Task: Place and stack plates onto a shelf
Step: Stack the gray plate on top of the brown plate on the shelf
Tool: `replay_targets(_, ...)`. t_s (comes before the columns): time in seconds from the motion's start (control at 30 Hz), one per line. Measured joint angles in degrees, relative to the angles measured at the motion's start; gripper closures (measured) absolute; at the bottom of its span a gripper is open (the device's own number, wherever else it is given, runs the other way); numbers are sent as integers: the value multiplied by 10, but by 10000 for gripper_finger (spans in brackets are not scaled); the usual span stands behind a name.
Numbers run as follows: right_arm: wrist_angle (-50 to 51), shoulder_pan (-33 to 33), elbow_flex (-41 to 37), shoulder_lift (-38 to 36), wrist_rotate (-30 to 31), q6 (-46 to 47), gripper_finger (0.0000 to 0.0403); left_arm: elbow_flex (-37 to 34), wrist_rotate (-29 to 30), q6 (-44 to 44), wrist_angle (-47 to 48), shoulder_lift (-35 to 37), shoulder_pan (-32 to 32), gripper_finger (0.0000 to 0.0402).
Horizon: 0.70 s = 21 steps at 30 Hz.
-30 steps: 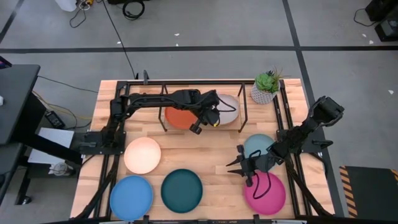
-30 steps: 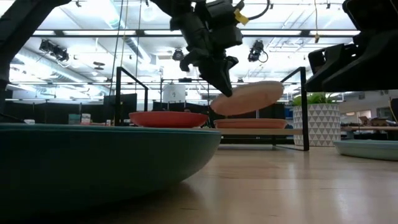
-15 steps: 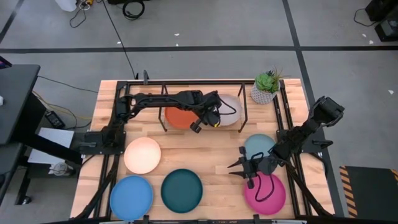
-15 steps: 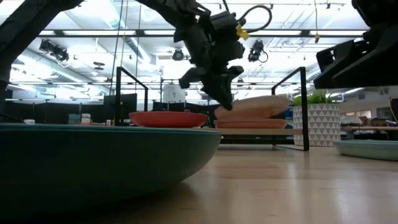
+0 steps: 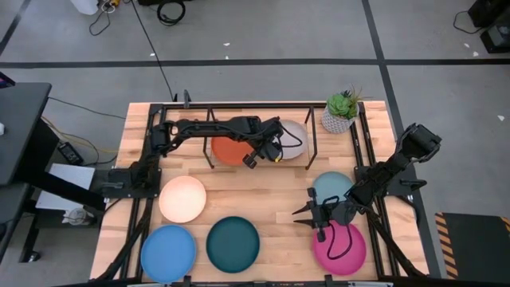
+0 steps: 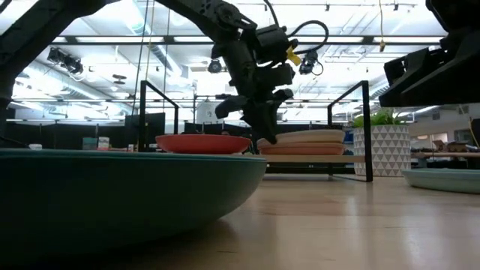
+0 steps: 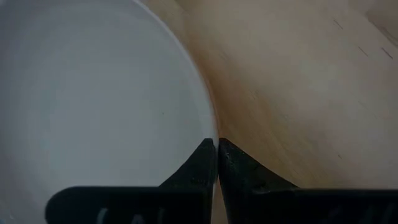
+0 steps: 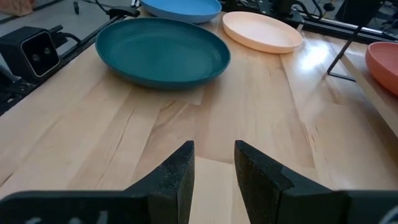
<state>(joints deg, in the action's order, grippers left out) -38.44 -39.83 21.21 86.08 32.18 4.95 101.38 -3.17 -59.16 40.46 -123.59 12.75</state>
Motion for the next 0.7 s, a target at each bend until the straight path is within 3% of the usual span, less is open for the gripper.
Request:
replay_targets(0.33,5,0,0,0,11,0,283,0,26,18,1,0,-1,374)
replay_targets(0.7,8,0,0,0,13,-2,283,0,35,91,5,-1,-4,292)
